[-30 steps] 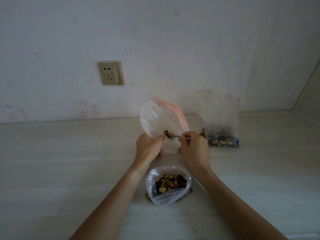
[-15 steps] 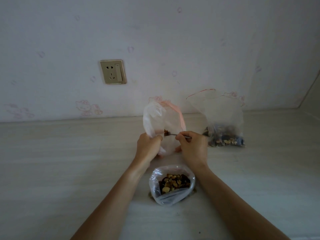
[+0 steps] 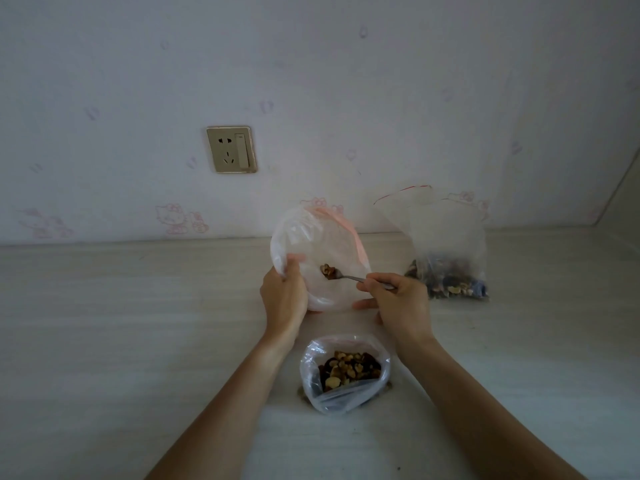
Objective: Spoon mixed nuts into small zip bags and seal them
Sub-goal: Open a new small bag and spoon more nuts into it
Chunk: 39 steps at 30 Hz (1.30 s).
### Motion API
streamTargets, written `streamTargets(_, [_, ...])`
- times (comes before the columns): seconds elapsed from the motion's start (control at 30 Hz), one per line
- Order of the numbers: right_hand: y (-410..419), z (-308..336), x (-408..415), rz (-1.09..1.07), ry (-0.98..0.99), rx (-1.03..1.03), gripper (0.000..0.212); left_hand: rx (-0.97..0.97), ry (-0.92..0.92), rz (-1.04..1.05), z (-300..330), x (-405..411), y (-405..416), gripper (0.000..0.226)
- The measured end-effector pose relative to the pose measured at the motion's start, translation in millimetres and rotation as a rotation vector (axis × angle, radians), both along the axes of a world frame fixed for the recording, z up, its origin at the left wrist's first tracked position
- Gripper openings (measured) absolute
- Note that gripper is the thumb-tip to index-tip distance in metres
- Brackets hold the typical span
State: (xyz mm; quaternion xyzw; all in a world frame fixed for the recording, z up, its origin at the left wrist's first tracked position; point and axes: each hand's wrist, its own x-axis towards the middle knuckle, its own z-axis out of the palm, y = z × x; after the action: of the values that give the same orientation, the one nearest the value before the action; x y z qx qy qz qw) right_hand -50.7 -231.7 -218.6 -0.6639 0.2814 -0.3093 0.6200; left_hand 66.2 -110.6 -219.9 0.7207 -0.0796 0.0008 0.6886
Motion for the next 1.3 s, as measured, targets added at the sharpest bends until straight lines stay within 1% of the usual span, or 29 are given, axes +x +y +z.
streamTargets(0.07, [-0.5, -0.3, -3.9, 0.016, 0.010, -0.002, 0.008, 0.001, -0.004, -0.012, -1.4, 1.5, -0.1, 0.031])
streamTargets(0.2, [-2.0, 4.6, -10.5, 0.028, -0.002, -0.012, 0.010, 0.007, 0.003, -0.037, -2.0, 4.1, -1.2, 0.028])
streamTargets(0.33, [-4.5, 13.5, -16.3, 0.034, -0.036, -0.030, 0.012, 0.013, 0.044, -0.020, -2.0, 8.1, 1.0, 0.038])
streamTargets(0.43, [-6.0, 21.0, -20.9, 0.049, -0.057, -0.046, 0.010, 0.052, 0.012, -0.065, 2.5, 5.9, 3.6, 0.021])
streamTargets(0.47, [-6.4, 24.0, -23.0, 0.051, -0.068, -0.049, 0.010, 0.088, -0.014, -0.088, 5.5, 4.9, 5.6, 0.020])
streamTargets(0.5, [-6.8, 27.2, -25.3, 0.051, -0.081, -0.052, 0.010, 0.126, -0.041, -0.107, 7.5, 4.9, 8.8, 0.025])
streamTargets(0.53, [-7.2, 30.5, -28.1, 0.053, -0.091, -0.058, 0.010, 0.155, -0.055, -0.117, 8.3, 5.4, 13.1, 0.036])
streamTargets(0.6, [-8.2, 37.0, -35.0, 0.068, -0.101, -0.086, 0.009, 0.217, -0.018, -0.094, 10.1, 6.4, 25.4, 0.066])
streamTargets(0.63, [-8.4, 39.6, -38.9, 0.077, -0.105, -0.098, 0.008, 0.272, -0.005, -0.072, 9.9, 7.3, 33.9, 0.076])
streamTargets(0.7, [-8.9, 44.1, -47.4, 0.091, -0.114, -0.106, 0.007, 0.369, -0.012, -0.046, 8.8, 7.4, 52.6, 0.082])
streamTargets(0.8, [-7.1, 48.1, -62.7, 0.117, -0.125, -0.121, 0.007, 0.397, -0.024, -0.032, 6.2, 2.1, 78.7, 0.075])
streamTargets(0.9, [-3.3, 48.3, -80.3, 0.160, -0.102, -0.140, 0.008, 0.469, -0.052, 0.003, 1.0, -7.2, 97.9, 0.063])
streamTargets(1.0, [1.3, 47.6, -99.1, 0.198, -0.086, -0.136, 0.008, 0.474, -0.119, 0.001, -3.6, -24.0, 111.0, 0.040])
streamTargets(1.1, [5.3, 48.6, -117.6, 0.244, -0.072, -0.121, 0.009, 0.480, -0.189, -0.078, -5.5, -45.3, 115.1, 0.023])
streamTargets(1.17, [7.0, 49.5, -127.7, 0.271, -0.052, -0.121, 0.009, 0.505, -0.224, -0.155, -3.1, -59.3, 112.8, 0.025])
streamTargets(1.3, [10.7, 51.2, -139.5, 0.309, -0.032, -0.117, 0.009, 0.580, -0.225, -0.298, 3.9, -79.2, 104.8, 0.042])
